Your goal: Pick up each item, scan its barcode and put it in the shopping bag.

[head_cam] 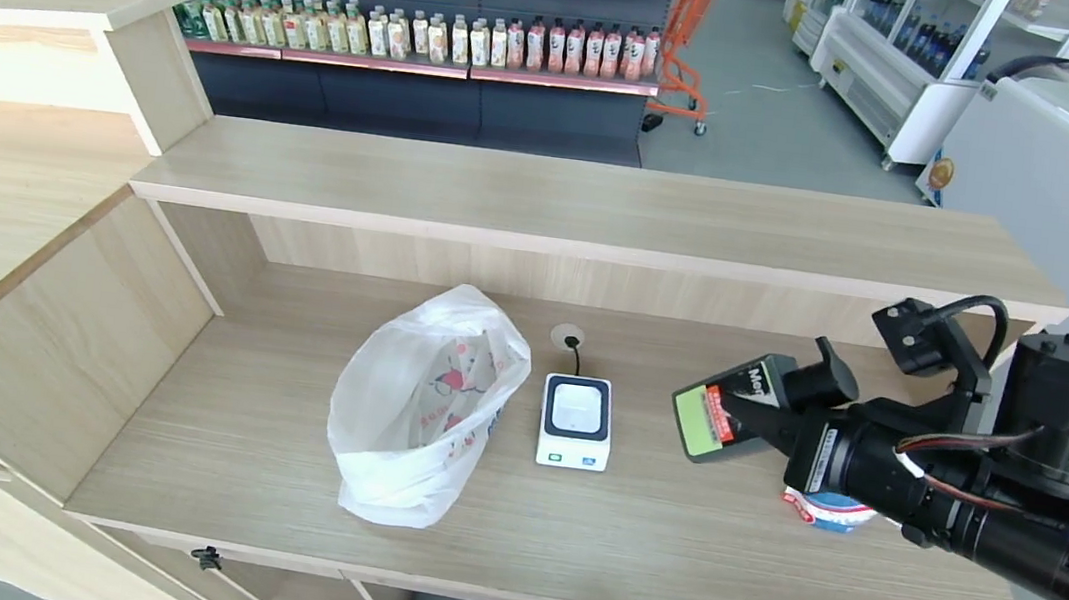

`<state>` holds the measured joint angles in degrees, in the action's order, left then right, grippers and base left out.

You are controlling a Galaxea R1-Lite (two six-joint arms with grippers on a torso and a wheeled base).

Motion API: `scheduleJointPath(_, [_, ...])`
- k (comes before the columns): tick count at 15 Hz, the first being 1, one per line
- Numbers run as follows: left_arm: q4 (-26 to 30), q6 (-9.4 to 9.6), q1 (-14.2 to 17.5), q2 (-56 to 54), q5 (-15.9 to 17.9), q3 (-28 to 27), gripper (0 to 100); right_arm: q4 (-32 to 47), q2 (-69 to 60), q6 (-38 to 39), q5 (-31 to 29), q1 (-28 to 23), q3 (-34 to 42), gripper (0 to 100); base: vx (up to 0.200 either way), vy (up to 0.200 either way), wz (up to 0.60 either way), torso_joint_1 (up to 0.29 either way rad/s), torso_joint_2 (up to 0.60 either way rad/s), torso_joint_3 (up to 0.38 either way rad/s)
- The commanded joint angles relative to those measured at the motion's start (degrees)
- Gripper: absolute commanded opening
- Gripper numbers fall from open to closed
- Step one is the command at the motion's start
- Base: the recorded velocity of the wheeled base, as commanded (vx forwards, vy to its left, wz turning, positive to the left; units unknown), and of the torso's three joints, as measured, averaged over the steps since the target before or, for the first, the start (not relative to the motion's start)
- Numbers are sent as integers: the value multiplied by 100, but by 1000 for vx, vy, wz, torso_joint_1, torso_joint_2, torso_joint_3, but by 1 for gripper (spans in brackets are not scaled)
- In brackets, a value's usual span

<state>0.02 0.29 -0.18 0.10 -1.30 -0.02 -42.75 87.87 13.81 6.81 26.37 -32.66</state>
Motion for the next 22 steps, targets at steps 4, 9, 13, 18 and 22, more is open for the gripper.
scheduleJointPath(4, [-2, 6, 1, -1, -1, 2, 100, 215, 55, 579, 4, 0, -171, 0, 0, 200, 0, 18, 10, 0])
scheduleJointPath(9, [-2, -3, 1, -1, -1, 2, 100, 347, 969, 579, -57, 0, -997, 0, 0, 40, 0, -2, 0, 0])
scheduleJointPath(13, [-2, -3, 1, -1, -1, 2, 100, 672, 2024, 148, -427, 255, -1902, 0, 0, 0, 0, 0, 0, 0])
scheduleJointPath(18, [-2, -3, 1, -1, -1, 2, 100, 689, 3447, -80, -848, 861, -3150, 0, 0, 0, 0, 0, 0, 0])
scheduleJointPath(22, [-2, -3, 1, -1, -1, -6, 100, 681, 4194, -599, -963, 1099, -3765, 0, 0, 0, 0, 0, 0, 0])
